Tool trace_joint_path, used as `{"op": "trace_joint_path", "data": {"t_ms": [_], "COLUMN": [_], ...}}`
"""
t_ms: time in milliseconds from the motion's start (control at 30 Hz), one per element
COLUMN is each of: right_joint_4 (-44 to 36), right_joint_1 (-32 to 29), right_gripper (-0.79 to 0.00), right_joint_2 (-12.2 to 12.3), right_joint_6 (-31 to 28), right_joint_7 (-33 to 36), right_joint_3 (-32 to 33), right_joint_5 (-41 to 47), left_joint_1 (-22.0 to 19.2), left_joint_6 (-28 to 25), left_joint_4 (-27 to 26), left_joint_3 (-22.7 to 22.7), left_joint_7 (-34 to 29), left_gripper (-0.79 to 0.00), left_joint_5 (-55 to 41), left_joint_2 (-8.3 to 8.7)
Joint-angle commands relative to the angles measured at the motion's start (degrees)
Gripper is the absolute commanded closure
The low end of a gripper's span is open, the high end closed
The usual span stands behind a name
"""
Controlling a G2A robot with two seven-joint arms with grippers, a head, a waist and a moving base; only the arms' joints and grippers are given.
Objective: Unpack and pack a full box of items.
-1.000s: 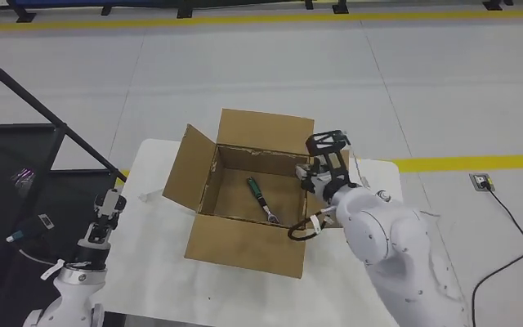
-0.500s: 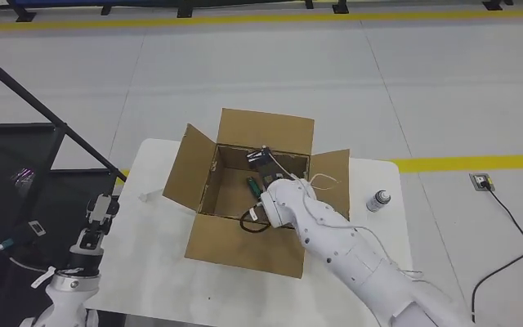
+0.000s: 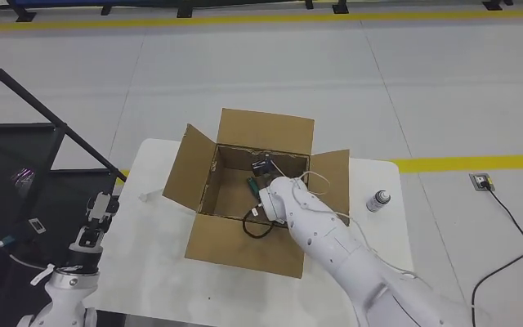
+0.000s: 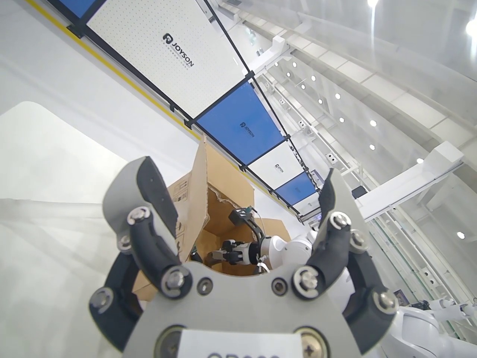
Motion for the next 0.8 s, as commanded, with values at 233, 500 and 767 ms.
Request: {"op": "trace_joint_path", "data": {"t_ms": [233, 500, 767], "right_joint_4": [1.0, -14.8, -61.5], "right_joint_1": [1.9, -1.3, -24.7], "right_gripper": [-0.385, -0.431, -0.465], "right_joint_2": [-1.1, 4.1, 14.0], "right_joint_6": [-1.9, -4.7, -5.2], "right_joint_7": [-2.8, 0.7, 12.4], "right_joint_3": [2.0, 9.4, 29.3], "right_joint_5": [1.3, -1.6, -17.6], "left_joint_1": [-0.5, -1.3, -2.3], "left_joint_6": [0.3, 0.9, 1.4], "left_joint_4": [0.1, 0.2, 0.2], "left_joint_3": [0.1, 0.9, 2.4], "left_joint_7": [-0.3, -0.4, -1.1], "left_gripper": [-0.785, -0.785, -0.785], "left_joint_5": [0.0, 0.5, 1.9], "left_joint_2": [0.11, 0.17, 0.26]}}
